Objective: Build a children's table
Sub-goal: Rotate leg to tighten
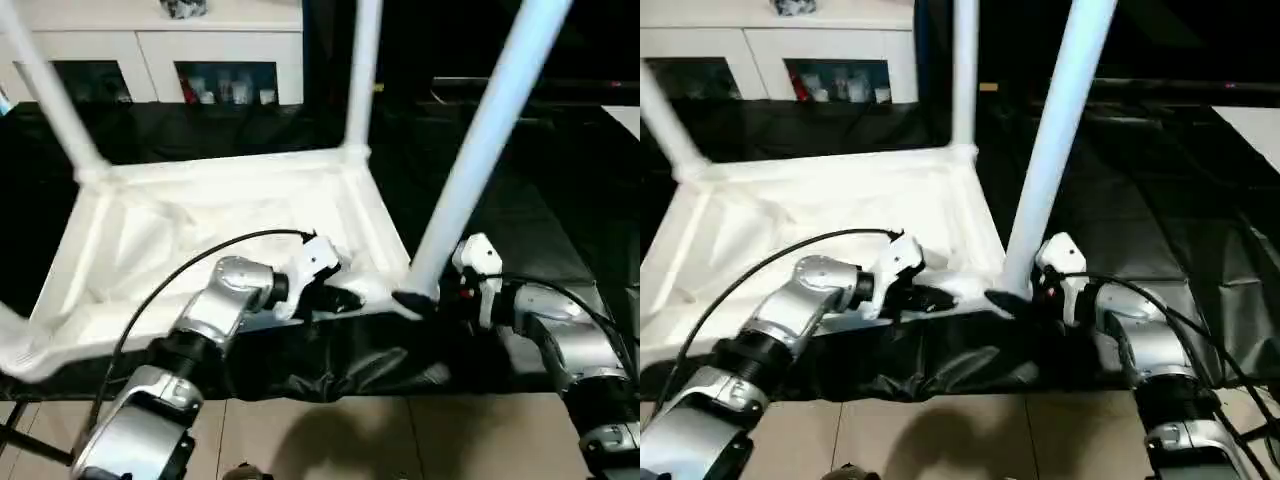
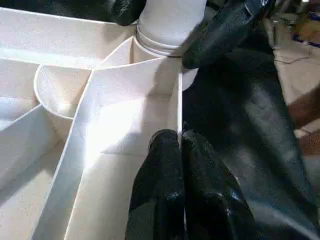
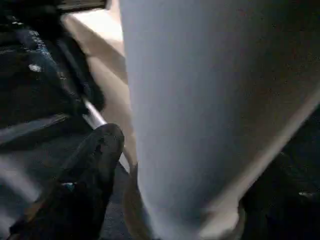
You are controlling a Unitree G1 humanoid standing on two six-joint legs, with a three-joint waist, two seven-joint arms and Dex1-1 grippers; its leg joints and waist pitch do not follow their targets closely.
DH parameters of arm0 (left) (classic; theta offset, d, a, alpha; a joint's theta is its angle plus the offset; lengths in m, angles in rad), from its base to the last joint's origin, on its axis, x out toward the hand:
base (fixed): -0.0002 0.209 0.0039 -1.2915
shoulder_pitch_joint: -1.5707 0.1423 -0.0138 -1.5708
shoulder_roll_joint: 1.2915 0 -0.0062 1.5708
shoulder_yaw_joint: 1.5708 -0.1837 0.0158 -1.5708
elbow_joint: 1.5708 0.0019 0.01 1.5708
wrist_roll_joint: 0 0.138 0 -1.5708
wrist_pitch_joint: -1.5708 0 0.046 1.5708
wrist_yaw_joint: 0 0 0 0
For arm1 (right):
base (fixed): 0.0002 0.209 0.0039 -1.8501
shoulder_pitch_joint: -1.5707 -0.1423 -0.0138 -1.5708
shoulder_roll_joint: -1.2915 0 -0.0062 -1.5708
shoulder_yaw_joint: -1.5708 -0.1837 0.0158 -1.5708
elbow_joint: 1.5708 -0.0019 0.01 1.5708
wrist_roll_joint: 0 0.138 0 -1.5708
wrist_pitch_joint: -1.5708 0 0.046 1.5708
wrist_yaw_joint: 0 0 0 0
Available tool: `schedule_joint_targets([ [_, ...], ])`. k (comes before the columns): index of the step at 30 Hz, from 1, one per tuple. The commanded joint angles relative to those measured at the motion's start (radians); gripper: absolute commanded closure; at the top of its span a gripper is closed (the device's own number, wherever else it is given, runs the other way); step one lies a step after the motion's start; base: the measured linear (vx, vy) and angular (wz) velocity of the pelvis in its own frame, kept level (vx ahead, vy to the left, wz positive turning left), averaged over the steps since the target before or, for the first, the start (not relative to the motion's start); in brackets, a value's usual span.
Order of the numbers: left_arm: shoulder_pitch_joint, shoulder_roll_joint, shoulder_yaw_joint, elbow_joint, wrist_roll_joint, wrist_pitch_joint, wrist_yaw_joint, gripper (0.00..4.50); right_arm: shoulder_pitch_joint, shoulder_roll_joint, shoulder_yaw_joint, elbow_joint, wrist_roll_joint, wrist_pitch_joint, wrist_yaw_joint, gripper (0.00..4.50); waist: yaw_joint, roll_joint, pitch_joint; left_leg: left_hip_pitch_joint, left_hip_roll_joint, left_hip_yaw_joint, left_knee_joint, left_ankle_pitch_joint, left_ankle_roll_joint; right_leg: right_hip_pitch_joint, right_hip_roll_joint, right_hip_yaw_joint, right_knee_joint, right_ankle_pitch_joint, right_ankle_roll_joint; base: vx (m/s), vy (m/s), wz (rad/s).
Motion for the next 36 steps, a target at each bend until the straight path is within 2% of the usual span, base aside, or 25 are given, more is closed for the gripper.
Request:
schedule_joint_targets([
  [1, -0.004, -0.014, -0.009, -0.036, -0.033, -0.020, -0.038, 4.50, 0.014, -0.002, 0.037, -0.039, 0.008, 0.017, 0.054, 1.28, 0.001, -0.014, -0.060, 0.013, 0.045, -0.016, -0.068, -0.230, 0.073, 0.045, -0.058, 0.039, -0.076, -0.254, -0.232, 0.000, 0.000, 0.00],
  [5, 0.002, 0.001, -0.015, -0.050, -0.040, -0.008, -0.073, 4.50, 0.028, -0.021, 0.058, -0.069, 0.016, 0.040, 0.094, 1.60, 0.006, -0.018, -0.061, 0.011, 0.044, -0.016, -0.067, -0.215, 0.076, 0.048, -0.058, 0.040, -0.074, -0.243, -0.223, 0.000, 0.000, 0.00],
  [10, 0.016, 0.019, -0.028, -0.074, -0.052, 0.011, -0.118, 4.50, 0.037, -0.033, 0.067, -0.092, 0.023, 0.062, 0.130, 1.91, 0.009, -0.016, -0.062, 0.011, 0.046, -0.016, -0.066, -0.205, 0.077, 0.046, -0.059, 0.040, -0.072, -0.241, -0.226, 0.000, 0.000, 0.00],
  [17, 0.016, 0.013, -0.028, -0.066, -0.041, 0.017, -0.097, 4.50, 0.050, -0.019, 0.072, -0.106, 0.027, 0.078, 0.131, 2.04, 0.008, -0.018, -0.062, 0.011, 0.044, -0.016, -0.066, -0.205, 0.072, 0.046, -0.059, 0.040, -0.072, -0.239, -0.227, 0.000, 0.000, 0.00],
  [20, -0.010, -0.029, -0.004, -0.022, -0.018, 0.029, 0.013, 4.50, 0.038, 0.031, 0.054, -0.065, 0.002, 0.048, 0.011, 2.05, 0.005, -0.018, -0.060, 0.012, 0.043, -0.017, -0.067, -0.214, 0.065, 0.044, -0.060, 0.040, -0.076, -0.263, -0.220, 0.000, 0.000, 0.00],
  [22, -0.026, -0.057, 0.011, 0.004, -0.008, 0.037, 0.078, 4.50, 0.015, 0.069, 0.035, -0.010, -0.032, 0.037, -0.117, 2.07, -0.001, -0.019, -0.058, 0.013, 0.040, -0.020, -0.071, -0.244, 0.042, 0.042, -0.063, 0.039, -0.083, -0.328, -0.202, 0.000, 0.000, 0.00],
  [24, -0.044, -0.089, 0.024, 0.032, 0.001, 0.045, 0.149, 4.50, -0.016, 0.117, -0.005, 0.062, -0.048, 0.045, -0.274, 2.14, -0.010, -0.015, -0.056, 0.016, 0.040, -0.023, -0.074, -0.268, 0.018, 0.038, -0.062, 0.039, -0.086, -0.371, -0.190, 0.000, 0.000, 0.00],
  [25, -0.054, -0.106, 0.033, 0.047, 0.004, 0.049, 0.188, 4.50, -0.028, 0.140, -0.025, 0.090, -0.046, 0.051, -0.336, 2.26, -0.017, -0.017, -0.057, 0.012, 0.036, -0.024, -0.075, -0.272, 0.012, 0.041, -0.060, 0.038, -0.086, -0.373, -0.185, 0.000, 0.000, 0.00],
  [26, -0.063, -0.125, 0.042, 0.060, 0.005, 0.055, 0.226, 4.50, -0.038, 0.162, -0.043, 0.112, -0.040, 0.058, -0.390, 2.37, -0.016, -0.015, -0.058, 0.017, 0.039, -0.025, -0.075, -0.277, 0.010, 0.040, -0.062, 0.039, -0.089, -0.374, -0.184, 0.000, 0.000, 0.00],
  [29, -0.079, -0.159, 0.055, 0.082, 0.009, 0.060, 0.300, 4.50, -0.052, 0.198, -0.065, 0.146, -0.038, 0.064, -0.479, 2.48, -0.019, -0.017, -0.058, 0.016, 0.037, -0.022, -0.073, -0.272, 0.021, 0.040, -0.060, 0.041, -0.088, -0.342, -0.186, 0.000, 0.000, 0.00],
  [31, -0.096, -0.202, 0.056, 0.110, 0.029, 0.052, 0.399, 4.50, -0.070, 0.249, -0.082, 0.185, -0.050, 0.064, -0.599, 2.50, -0.020, -0.017, -0.060, 0.013, 0.034, -0.021, -0.072, -0.253, 0.025, 0.042, -0.059, 0.040, -0.086, -0.316, -0.188, 0.000, 0.000, 0.00],
  [34, -0.099, -0.224, 0.051, 0.118, 0.040, 0.042, 0.431, 4.50, -0.086, 0.286, -0.099, 0.207, -0.052, 0.061, -0.660, 2.51, -0.019, -0.014, -0.062, 0.014, 0.035, -0.020, -0.071, -0.240, 0.029, 0.042, -0.058, 0.041, -0.085, -0.286, -0.192, 0.000, 0.000, 0.00],
  [36, -0.100, -0.236, 0.054, 0.116, 0.040, 0.041, 0.445, 4.50, -0.095, 0.303, -0.101, 0.213, -0.052, 0.058, -0.673, 2.51, -0.019, -0.017, -0.062, 0.012, 0.034, -0.019, -0.070, -0.235, 0.039, 0.044, -0.057, 0.040, -0.084, -0.266, -0.195, 0.000, 0.000, 0.00],
])
